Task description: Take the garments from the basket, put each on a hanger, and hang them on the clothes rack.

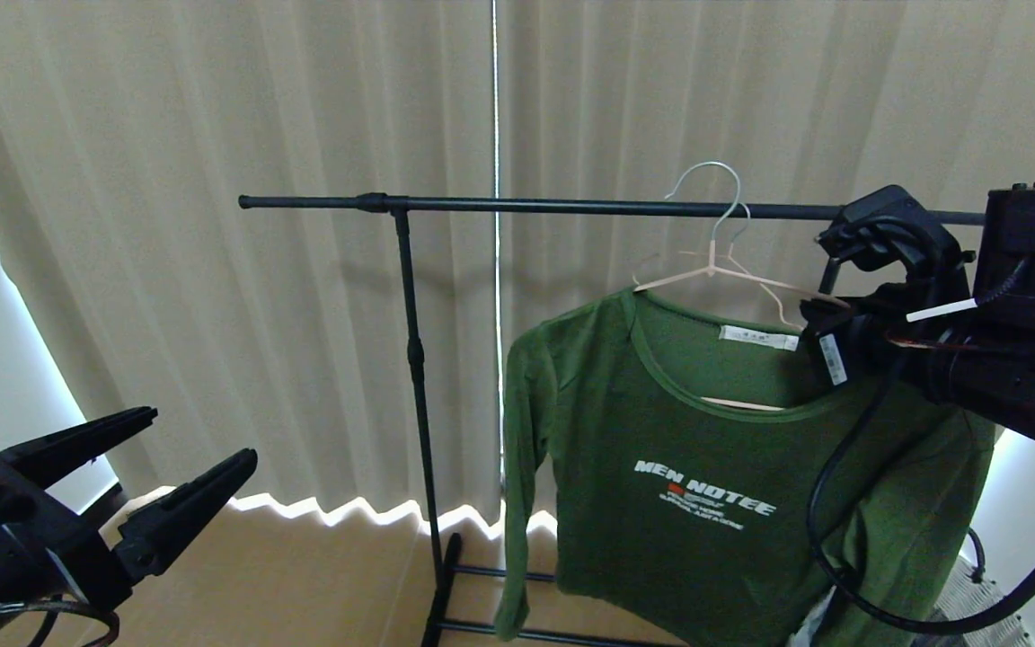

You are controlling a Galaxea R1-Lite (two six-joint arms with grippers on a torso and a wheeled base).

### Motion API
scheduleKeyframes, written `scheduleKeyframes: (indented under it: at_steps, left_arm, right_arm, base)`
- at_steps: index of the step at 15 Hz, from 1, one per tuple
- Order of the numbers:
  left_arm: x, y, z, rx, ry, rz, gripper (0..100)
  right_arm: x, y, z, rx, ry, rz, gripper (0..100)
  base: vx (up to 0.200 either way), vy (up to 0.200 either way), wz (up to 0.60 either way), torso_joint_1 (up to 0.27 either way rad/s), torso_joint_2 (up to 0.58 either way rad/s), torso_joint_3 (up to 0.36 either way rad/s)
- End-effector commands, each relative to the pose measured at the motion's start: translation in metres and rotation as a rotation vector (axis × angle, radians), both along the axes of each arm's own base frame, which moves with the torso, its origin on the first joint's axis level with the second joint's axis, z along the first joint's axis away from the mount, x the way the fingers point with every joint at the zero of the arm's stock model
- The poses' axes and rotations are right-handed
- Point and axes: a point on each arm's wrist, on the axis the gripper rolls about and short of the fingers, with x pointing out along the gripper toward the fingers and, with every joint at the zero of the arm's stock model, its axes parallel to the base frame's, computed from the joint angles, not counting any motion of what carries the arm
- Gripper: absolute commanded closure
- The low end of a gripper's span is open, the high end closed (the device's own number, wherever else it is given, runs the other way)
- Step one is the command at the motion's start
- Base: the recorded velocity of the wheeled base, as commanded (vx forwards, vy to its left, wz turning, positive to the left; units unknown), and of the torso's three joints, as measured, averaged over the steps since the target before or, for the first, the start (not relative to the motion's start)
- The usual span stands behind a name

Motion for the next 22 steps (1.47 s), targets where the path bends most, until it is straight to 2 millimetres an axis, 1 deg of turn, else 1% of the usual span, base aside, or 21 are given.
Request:
scheduleKeyframes:
  at_steps: [1, 7, 10, 13, 15, 17, 19, 22]
  left_arm:
    - [0.001, 0.000, -0.001, 0.001, 0.004, 0.001, 0]
    - [0.000, 0.000, -0.002, 0.005, 0.006, 0.000, 0]
    - [0.000, 0.000, 0.000, 0.002, 0.002, 0.002, 0]
    - [0.004, -0.001, -0.005, 0.014, 0.028, 0.000, 0]
    - [0.004, -0.001, -0.006, 0.019, 0.030, -0.001, 0]
    - [0.002, 0.000, -0.006, 0.020, 0.024, -0.001, 0]
    - [0.001, 0.000, -0.005, 0.019, 0.018, -0.001, 0]
    - [0.001, 0.000, -0.005, 0.019, 0.016, 0.001, 0]
  right_arm:
    - [0.002, 0.001, -0.002, -0.004, 0.008, -0.002, 100]
    - [0.006, 0.001, -0.006, -0.013, 0.017, -0.021, 100]
    - [0.016, -0.003, -0.013, -0.020, 0.039, -0.048, 100]
    - [0.018, -0.003, -0.015, -0.009, 0.044, -0.053, 100]
    - [0.019, -0.007, -0.015, -0.011, 0.045, -0.071, 100]
    - [0.025, -0.010, -0.019, -0.017, 0.057, -0.093, 100]
    - [0.035, -0.011, -0.022, -0.016, 0.058, -0.107, 100]
    - [0.054, -0.008, -0.023, -0.030, 0.055, -0.156, 100]
  base:
    - [0.200, 0.000, 0.00, -0.002, -0.01, 0.007]
    - [0.200, 0.000, 0.00, 0.008, 0.00, 0.005]
    - [0.200, 0.000, 0.00, 0.002, 0.00, 0.004]
    - [0.200, 0.000, 0.00, 0.001, 0.00, 0.002]
    - [0.200, 0.000, 0.00, 0.002, 0.00, 0.000]
    - [0.000, 0.000, 0.00, 0.000, 0.00, 0.000]
    - [0.000, 0.000, 0.00, 0.000, 0.00, 0.000]
    - [0.000, 0.000, 0.00, 0.000, 0.00, 0.000]
